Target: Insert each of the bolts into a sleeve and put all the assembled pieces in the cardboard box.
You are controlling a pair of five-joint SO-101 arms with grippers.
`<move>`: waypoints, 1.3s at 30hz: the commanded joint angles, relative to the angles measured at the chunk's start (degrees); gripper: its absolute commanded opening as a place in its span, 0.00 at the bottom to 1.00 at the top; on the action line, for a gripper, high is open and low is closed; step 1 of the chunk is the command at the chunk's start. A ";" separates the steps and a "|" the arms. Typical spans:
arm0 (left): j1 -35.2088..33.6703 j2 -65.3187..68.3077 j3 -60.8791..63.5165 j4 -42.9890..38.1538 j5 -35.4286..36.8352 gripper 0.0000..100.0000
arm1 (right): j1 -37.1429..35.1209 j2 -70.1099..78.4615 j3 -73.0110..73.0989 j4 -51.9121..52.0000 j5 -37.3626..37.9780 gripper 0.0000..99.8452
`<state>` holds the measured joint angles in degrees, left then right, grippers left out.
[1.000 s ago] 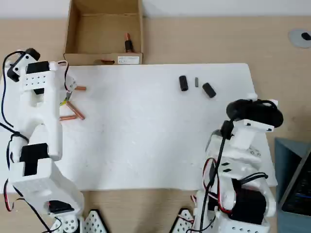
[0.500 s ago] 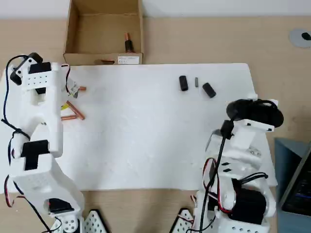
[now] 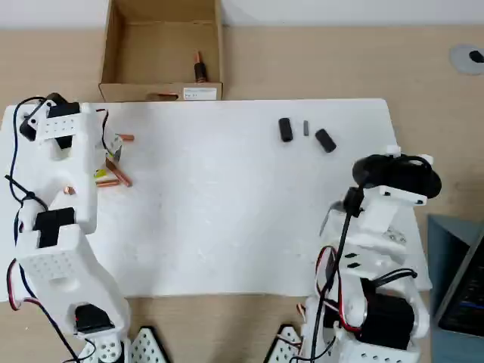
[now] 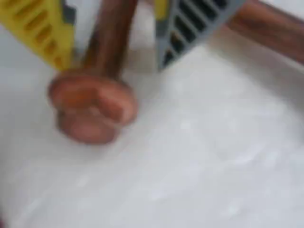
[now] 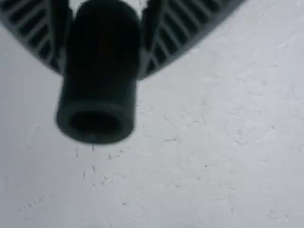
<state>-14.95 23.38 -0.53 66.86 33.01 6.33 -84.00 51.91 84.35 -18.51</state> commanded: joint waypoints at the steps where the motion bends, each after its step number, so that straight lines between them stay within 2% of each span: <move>1: -0.53 1.01 -1.93 -0.44 0.18 0.01 | 0.66 -0.31 -0.22 -1.41 0.18 0.01; 9: -0.18 0.92 -2.20 0.09 0.35 0.00 | 0.48 -0.31 -0.40 -1.41 0.35 0.01; 14: -0.09 -3.30 -5.01 4.75 0.18 0.00 | 0.40 -0.31 -0.48 -1.41 0.35 0.01; 22: 4.66 -15.34 -10.64 11.25 -0.79 0.00 | 0.40 -0.31 -2.51 -1.05 0.44 0.01; 31: 6.42 -29.05 -11.60 13.01 -0.79 0.00 | 0.66 -0.31 -5.41 -0.35 3.52 0.01; 39: 9.93 -40.57 -11.69 21.98 -0.88 0.00 | 0.48 -0.31 -7.69 3.78 4.48 0.01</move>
<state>-6.77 -10.73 -8.97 86.64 32.66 6.33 -84.26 47.52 87.60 -15.08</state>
